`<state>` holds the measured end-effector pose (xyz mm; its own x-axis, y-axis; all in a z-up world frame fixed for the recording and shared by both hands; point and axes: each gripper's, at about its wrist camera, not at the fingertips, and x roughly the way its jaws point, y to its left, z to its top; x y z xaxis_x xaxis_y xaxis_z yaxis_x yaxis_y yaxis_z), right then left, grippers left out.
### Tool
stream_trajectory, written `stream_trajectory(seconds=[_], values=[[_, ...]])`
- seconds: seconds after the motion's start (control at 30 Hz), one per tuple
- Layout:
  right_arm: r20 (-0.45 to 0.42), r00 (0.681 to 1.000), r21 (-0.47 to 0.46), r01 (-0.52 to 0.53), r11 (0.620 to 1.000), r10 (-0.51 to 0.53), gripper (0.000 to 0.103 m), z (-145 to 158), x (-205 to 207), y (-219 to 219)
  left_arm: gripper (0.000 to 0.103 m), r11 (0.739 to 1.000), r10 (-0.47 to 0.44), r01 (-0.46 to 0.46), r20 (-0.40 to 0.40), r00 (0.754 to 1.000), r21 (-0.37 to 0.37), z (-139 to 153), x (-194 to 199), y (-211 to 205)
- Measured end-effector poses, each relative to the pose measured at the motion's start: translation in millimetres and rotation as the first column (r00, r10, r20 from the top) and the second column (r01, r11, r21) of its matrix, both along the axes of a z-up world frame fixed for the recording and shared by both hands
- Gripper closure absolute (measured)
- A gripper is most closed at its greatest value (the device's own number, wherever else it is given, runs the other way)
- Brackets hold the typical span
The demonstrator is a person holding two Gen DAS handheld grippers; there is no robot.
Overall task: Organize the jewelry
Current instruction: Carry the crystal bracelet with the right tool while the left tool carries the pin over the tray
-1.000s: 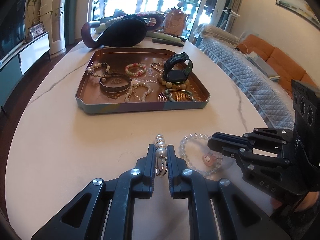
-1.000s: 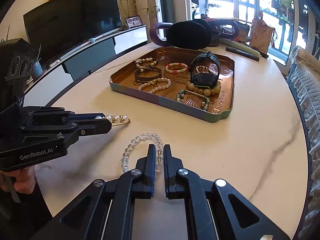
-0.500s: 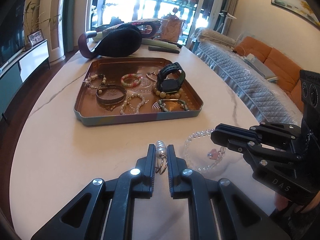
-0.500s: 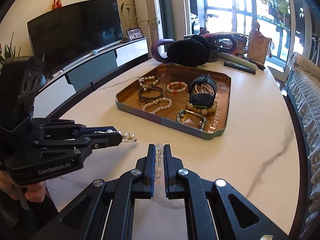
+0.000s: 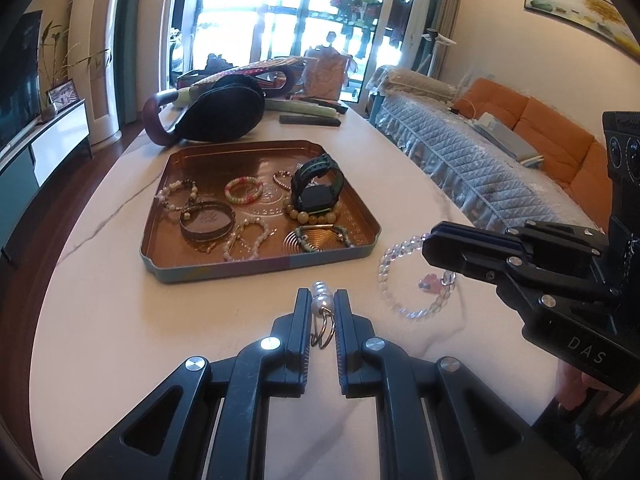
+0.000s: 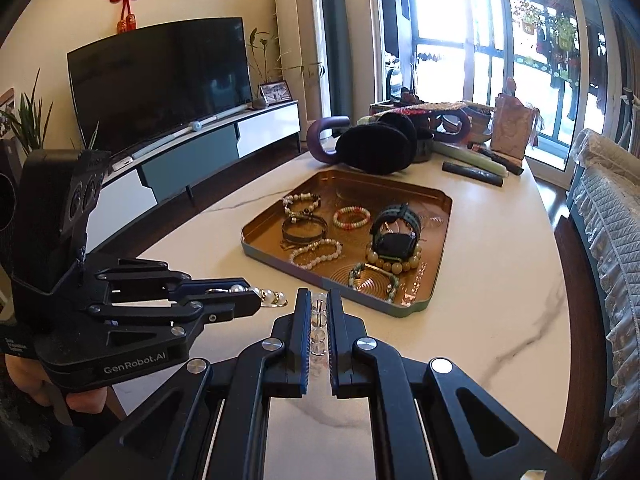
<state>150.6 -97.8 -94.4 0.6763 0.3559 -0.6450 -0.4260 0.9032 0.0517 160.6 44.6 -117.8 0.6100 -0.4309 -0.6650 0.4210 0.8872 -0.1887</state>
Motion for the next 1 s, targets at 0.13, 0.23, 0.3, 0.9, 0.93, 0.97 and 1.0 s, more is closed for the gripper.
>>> stream_trajectory(seconds=[0.13,0.23,0.3,0.9,0.93,0.97,1.0], values=[[0.019,1.0,0.01,0.008,1.0,-0.009,0.096,8.6,3.5,-2.4,0.092,1.0,-0.001,0.001,0.008,1.0,-0.003,7.7,5.4,-4.2],[0.027,1.0,-0.002,0.004,1.0,-0.004,0.096,13.3,8.9,-1.4,0.092,1.0,0.003,-0.003,0.012,1.0,-0.025,14.8,12.5,-4.8],[0.029,1.0,-0.006,0.004,1.0,-0.003,0.096,15.5,12.1,-0.3,0.092,0.999,0.01,-0.01,0.013,1.0,-0.051,20.2,18.4,-3.4],[0.113,0.994,0.028,0.002,1.0,-0.005,0.096,57.5,63.4,5.6,0.092,0.981,0.141,-0.108,0.215,0.966,-0.159,102.2,72.2,40.1],[0.12,0.993,0.03,0.001,1.0,-0.005,0.096,59.4,67.9,6.5,0.092,0.978,0.153,-0.117,0.215,0.965,-0.171,103.5,76.8,43.1],[0.124,0.992,0.037,0.001,0.999,-0.006,0.096,61.2,73.0,7.4,0.092,0.977,0.159,-0.121,0.213,0.964,-0.178,103.5,80.9,45.0],[0.125,0.992,0.048,-0.001,0.999,-0.005,0.096,62.5,78.6,8.4,0.092,0.975,0.164,-0.126,0.211,0.964,-0.182,103.7,86.7,46.0]])
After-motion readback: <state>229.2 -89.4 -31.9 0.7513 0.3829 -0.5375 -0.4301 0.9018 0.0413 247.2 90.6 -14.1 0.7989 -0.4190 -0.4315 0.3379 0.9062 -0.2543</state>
